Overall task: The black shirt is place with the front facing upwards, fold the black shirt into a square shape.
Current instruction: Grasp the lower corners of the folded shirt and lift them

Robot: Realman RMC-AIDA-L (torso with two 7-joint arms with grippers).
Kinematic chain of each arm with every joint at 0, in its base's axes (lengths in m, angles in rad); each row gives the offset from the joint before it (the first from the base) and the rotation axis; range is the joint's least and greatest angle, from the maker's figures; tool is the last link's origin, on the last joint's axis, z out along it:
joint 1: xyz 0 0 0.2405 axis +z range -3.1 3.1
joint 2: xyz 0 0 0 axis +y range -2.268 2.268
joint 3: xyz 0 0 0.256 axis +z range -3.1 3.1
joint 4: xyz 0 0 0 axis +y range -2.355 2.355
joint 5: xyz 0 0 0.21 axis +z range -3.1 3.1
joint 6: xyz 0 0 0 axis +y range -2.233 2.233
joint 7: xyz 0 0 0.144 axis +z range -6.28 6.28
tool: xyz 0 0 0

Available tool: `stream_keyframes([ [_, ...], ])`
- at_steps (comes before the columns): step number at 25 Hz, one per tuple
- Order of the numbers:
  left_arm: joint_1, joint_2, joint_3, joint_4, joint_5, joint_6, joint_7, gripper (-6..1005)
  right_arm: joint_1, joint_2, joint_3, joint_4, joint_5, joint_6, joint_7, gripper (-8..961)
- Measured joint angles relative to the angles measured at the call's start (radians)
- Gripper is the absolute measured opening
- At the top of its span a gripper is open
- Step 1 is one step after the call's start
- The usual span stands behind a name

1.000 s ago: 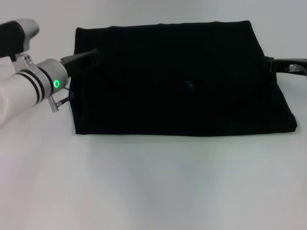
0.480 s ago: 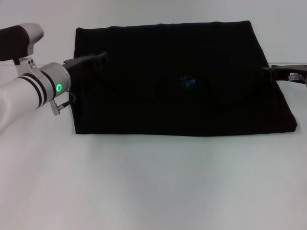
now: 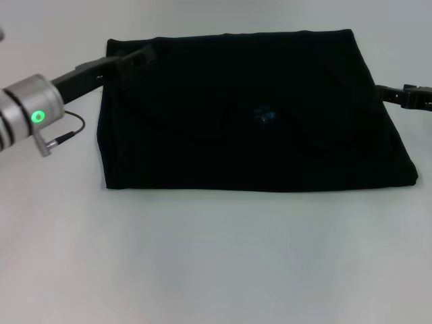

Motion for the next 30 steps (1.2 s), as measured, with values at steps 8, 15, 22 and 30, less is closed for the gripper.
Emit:
stream_keyframes([
  [8, 0.132, 0.056, 0.071, 0.062, 0.011, 0.291, -0.045, 733, -0.068, -0.087, -0.004, -0.026, 0.004, -0.337, 0.174, 730],
  [15, 0.241, 0.058, 0.182, 0.147, 0.069, 0.306, -0.027, 734, -0.085, -0.133, -0.026, -0.022, -0.026, -0.441, 0.308, 725],
  [22, 0.240, 0.035, 0.222, 0.145, 0.206, 0.151, -0.012, 735, -0.076, -0.132, -0.020, -0.021, -0.022, -0.403, 0.334, 722],
  [30, 0.199, 0.016, 0.324, 0.096, 0.248, -0.064, -0.017, 733, -0.059, -0.131, -0.025, -0.022, -0.020, -0.370, 0.358, 718],
])
